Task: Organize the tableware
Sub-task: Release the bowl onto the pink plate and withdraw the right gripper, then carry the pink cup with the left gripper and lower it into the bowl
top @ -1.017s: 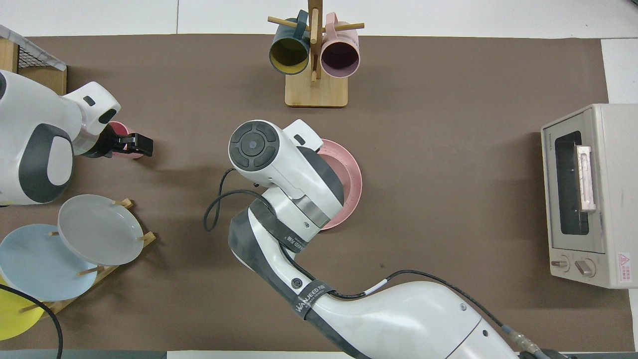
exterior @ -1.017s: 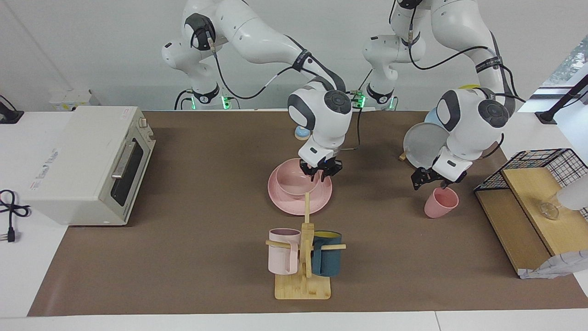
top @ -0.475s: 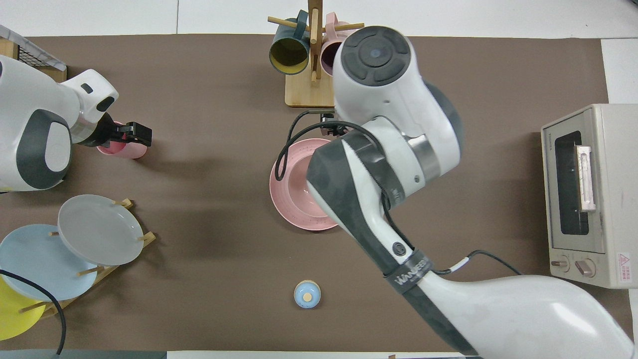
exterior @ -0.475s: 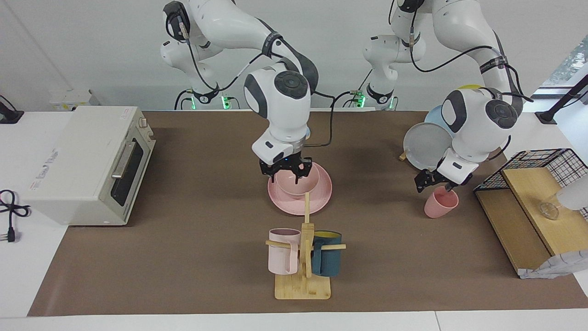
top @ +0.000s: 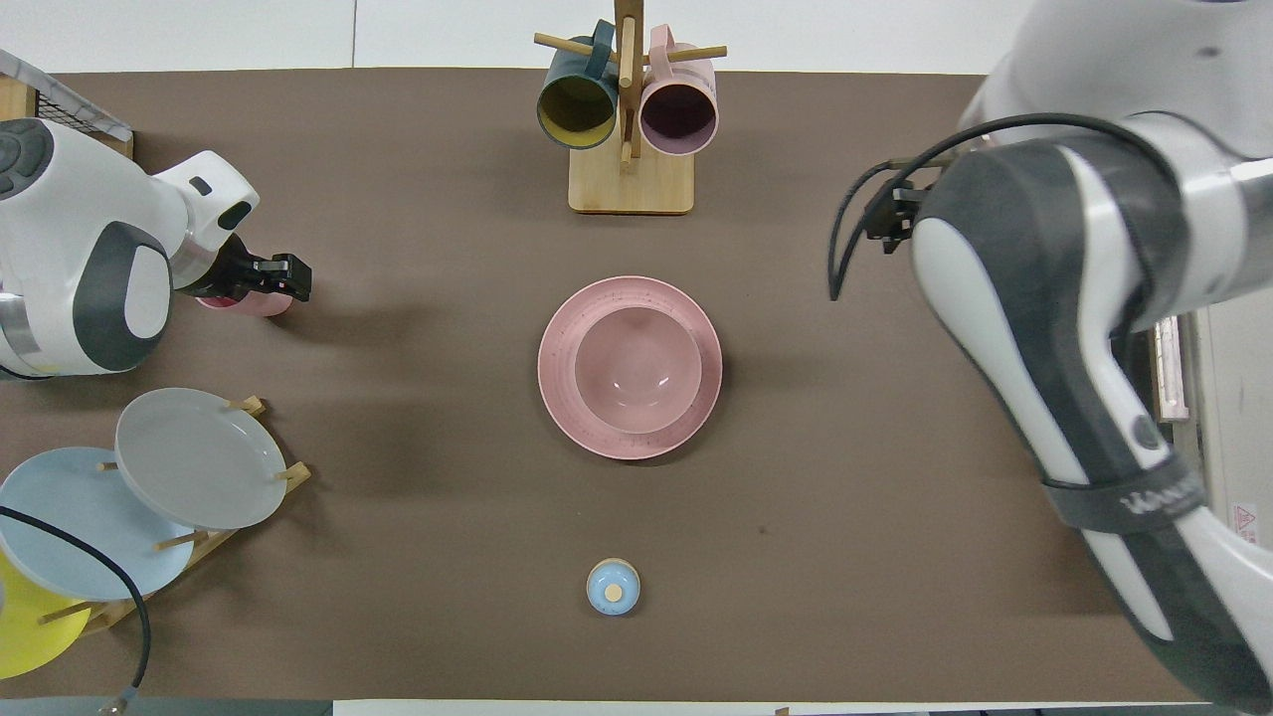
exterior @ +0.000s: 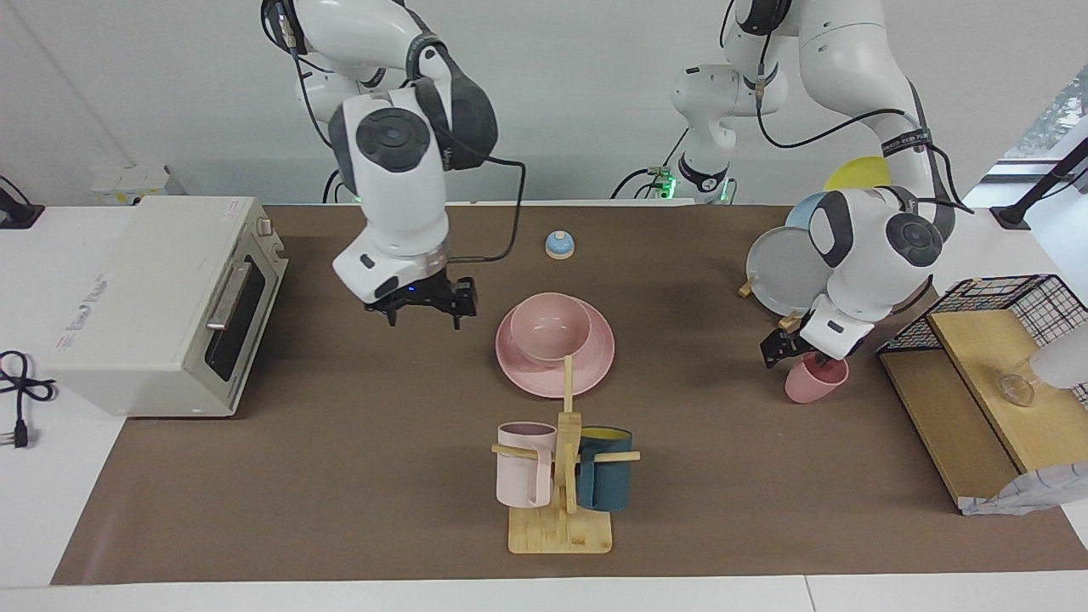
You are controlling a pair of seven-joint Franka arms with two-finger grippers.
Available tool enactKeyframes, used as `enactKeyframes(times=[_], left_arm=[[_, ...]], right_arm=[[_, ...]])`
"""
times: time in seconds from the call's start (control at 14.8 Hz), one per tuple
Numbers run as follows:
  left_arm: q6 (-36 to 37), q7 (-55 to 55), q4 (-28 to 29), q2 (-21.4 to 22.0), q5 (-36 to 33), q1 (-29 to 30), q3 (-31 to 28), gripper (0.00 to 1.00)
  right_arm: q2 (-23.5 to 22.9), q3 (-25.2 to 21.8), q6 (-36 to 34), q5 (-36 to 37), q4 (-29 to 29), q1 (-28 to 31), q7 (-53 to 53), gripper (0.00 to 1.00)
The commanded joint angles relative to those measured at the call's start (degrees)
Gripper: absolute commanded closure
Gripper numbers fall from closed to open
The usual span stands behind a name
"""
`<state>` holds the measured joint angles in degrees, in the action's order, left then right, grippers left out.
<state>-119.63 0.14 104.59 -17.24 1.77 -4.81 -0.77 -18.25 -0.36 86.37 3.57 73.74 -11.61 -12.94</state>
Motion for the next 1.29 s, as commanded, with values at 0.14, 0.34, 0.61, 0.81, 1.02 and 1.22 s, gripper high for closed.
enactKeyframes(times=[0.14,0.34,0.61,0.81,1.02,1.22], left_arm=[[-0.7,2.3,0.4,0.5,0.2,0.6,-0.2,1.00],[1.0,2.1,-1.0,1.2,0.1,0.2,-0.2,1.00],[19.0,-11.1,-17.5,-0.1,3.6,-4.7,0.9,1.00],[26.1,-26.1,-27.2,-3.7,5.2,-12.7,1.0,1.00],[24.4,-38.0,-30.2,-4.9,5.3,-22.6,1.1,1.00],[20.0,-45.6,-29.7,-5.3,5.1,-30.8,1.0,1.00]], right_arm=[[10.2,0.3,-1.4,-0.5,9.6,5.9,6.8,0.00],[15.5,0.1,1.7,-0.6,17.6,8.3,9.4,0.00],[16.1,-0.2,2.7,-0.6,19.2,9.6,9.0,0.00],[15.9,-0.2,2.8,-0.5,18.8,9.7,9.3,0.00],[15.8,-0.5,2.5,-0.5,18.2,10.0,9.9,0.00],[17.2,-1.5,1.9,-0.6,19.2,9.9,11.8,0.00]])
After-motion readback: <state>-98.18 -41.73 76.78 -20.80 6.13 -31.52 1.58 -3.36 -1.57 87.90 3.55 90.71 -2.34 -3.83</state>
